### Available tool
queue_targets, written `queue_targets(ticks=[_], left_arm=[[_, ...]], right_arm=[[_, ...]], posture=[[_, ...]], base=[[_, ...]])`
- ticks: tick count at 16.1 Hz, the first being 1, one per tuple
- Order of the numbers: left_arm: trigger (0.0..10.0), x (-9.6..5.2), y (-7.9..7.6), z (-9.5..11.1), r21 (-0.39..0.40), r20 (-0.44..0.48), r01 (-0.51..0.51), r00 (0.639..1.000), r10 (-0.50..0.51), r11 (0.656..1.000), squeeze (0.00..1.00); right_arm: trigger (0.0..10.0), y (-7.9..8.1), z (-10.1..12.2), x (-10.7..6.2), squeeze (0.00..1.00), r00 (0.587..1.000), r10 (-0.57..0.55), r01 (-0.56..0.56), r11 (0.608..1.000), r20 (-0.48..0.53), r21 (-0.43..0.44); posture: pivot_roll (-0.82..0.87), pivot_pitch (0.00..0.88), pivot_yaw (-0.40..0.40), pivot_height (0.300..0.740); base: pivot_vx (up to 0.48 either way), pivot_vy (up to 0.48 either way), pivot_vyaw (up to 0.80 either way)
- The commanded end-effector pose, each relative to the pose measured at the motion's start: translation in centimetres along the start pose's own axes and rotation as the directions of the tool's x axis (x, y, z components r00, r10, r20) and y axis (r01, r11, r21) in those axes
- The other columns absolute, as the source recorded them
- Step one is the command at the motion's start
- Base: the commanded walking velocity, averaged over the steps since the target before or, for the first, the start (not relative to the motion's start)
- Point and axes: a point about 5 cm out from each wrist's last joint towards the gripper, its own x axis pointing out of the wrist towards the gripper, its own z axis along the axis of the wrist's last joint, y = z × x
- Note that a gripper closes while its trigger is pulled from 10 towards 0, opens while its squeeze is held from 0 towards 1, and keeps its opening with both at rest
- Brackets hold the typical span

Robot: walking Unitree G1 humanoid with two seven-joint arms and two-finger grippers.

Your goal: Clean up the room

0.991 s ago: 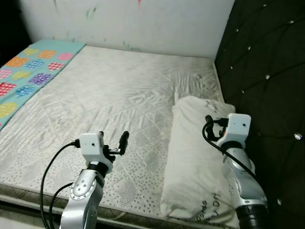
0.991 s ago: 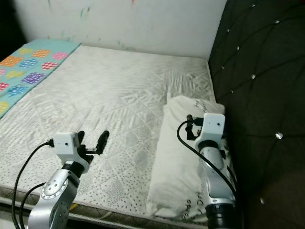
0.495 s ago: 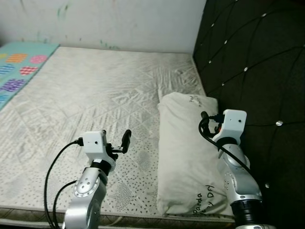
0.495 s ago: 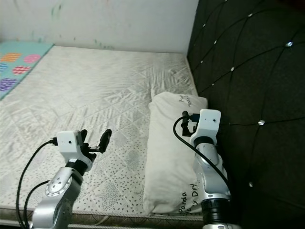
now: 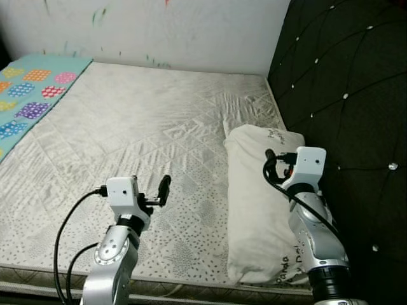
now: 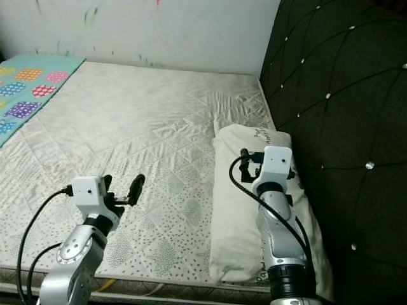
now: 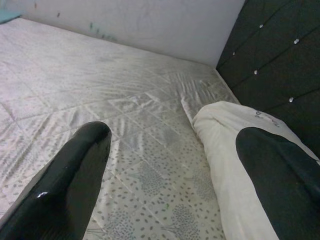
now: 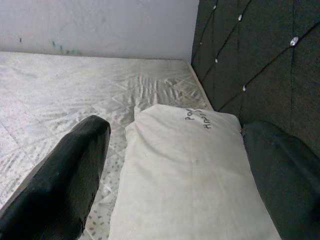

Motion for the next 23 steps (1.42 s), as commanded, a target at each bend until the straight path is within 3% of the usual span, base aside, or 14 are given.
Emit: queue_targets(ticks=[1, 23], left_arm=[[10.0, 0.0, -0.09, -0.03, 0.007, -0.003, 0.001, 1.0, -0.001, 1.0, 0.0], [10.0, -0.08, -0.04, -0.2, 0.023, -0.007, -0.002, 1.0, 0.002, 1.0, 0.0]], right_arm=[[10.0, -0.26, -0.07, 0.04, 0.0, 1.0, -0.008, 0.008, 1.0, -0.001, -0.008], [10.0, -0.36, -0.59, -0.08, 0.0, 1.0, -0.011, 0.01, 1.0, -0.018, -0.016]], posture=[[-0.1, 0.0, -0.012, 0.74], [-0.09, 0.0, -0.017, 0.74]], base=[[0.0, 0.292, 0.0], [0.0, 0.385, 0.0]])
